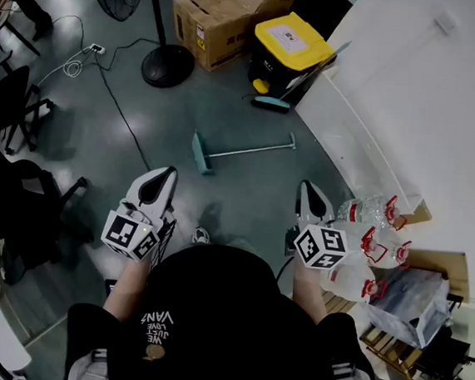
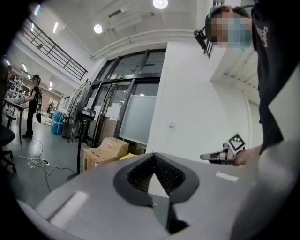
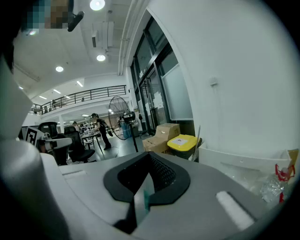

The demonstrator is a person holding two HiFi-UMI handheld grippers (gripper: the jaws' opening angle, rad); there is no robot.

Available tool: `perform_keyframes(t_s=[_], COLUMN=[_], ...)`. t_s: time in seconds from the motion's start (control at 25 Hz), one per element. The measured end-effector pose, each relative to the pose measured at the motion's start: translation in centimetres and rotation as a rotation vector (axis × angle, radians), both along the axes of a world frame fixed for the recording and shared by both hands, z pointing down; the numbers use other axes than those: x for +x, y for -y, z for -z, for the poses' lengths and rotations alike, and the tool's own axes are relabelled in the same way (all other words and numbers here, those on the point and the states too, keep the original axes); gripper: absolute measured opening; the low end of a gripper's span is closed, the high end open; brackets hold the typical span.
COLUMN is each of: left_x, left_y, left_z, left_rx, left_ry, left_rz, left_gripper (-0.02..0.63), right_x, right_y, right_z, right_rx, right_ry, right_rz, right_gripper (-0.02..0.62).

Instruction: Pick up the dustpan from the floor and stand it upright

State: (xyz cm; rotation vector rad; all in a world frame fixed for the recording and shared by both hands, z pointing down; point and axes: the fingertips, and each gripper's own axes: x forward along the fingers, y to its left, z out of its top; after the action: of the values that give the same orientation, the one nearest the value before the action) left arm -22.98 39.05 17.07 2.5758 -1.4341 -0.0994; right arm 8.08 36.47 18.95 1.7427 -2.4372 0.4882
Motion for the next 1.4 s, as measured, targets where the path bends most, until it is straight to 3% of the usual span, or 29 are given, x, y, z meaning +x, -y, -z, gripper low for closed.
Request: perform_keyframes(t_s=[0.44, 0.6, 0.92, 1.24, 1.4], left_x=[5.3, 7.7, 11.9, 15.3, 16.4], left_y=[4.2, 6.4, 11.6, 16.2, 17.8], left_z=[-1.3, -1.3, -2.0, -2.9, -3.6], left_rx=[-0.033, -0.039, -0.050, -0.081, -0.110], left_ry=[0.052, 0.050, 0.036, 0.039, 0.043], left_rz=[-0.055, -0.028, 0.060, 0.165, 0.166], left_gripper=[0.055, 0.055, 0.062, 0.157, 0.169], right_x=[1.8, 3.7, 7.4, 10.8, 11.4], right_y=[5.2, 8.2, 15.1, 21.3, 23.6], right_z=[-0.9, -1.5, -2.4, -3.7, -4.4], right_rx=[0.016, -0.010, -0.041, -0.086, -0.107], right_ry=[0.030, 0.042, 0.056, 0.049, 0.054], right_rz=[0.044, 0.067, 0.147, 0.230, 0.236], right_gripper=[0.006, 0.081, 0.132, 0.176, 0.193])
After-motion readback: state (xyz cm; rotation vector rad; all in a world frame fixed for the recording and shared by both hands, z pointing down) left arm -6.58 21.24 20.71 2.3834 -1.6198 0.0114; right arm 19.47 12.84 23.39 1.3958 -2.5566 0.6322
